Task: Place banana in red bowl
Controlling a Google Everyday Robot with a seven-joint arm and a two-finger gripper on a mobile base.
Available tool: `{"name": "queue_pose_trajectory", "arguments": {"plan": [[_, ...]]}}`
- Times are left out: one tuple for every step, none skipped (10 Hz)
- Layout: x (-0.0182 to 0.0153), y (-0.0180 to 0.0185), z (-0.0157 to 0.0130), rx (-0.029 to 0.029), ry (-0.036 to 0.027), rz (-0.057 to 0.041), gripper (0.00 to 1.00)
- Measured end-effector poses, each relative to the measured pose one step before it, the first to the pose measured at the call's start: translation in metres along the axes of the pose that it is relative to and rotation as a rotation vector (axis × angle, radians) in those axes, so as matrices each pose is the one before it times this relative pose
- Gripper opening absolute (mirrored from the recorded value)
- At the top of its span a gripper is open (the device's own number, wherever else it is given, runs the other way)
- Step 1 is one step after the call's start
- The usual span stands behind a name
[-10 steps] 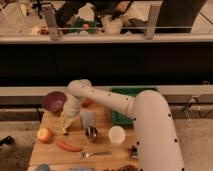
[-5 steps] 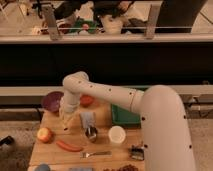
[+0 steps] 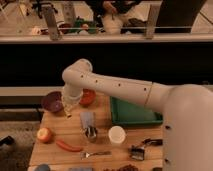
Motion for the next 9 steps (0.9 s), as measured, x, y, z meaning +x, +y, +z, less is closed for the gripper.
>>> {"name": "queue_pose_trajectory", "arguments": {"plan": [[0.01295,-0.00421,-0.01141,0.02794,0.03763,-0.01191,0.0],[0.00885,-0.00358,-0.0072,0.01499,0.02443,-0.00707,0.0],[0.01244,-0.00629,-0.00826,0.01493,0.03082,-0.00811,0.0],[0.01594,-0.00957,-0.00676,0.00962,0.03102,-0.00837,0.0],[0.00789,-0.00426,-0.00093,0.00364,0.01058,-0.00176,0.0],[0.01282,-0.00811,-0.00156,0.00517,0.01277,-0.00189,0.0],[0.00919,-0.00612,0.00363,0.00399,0.00949,-0.00335,0.0],[0.00427,-0.00355,0.00368,0.00322,0.00204,0.00012,0.0],[0.00227,-0.00322,0.00608,0.01049,-0.00457,0.00278,0.0]]}}
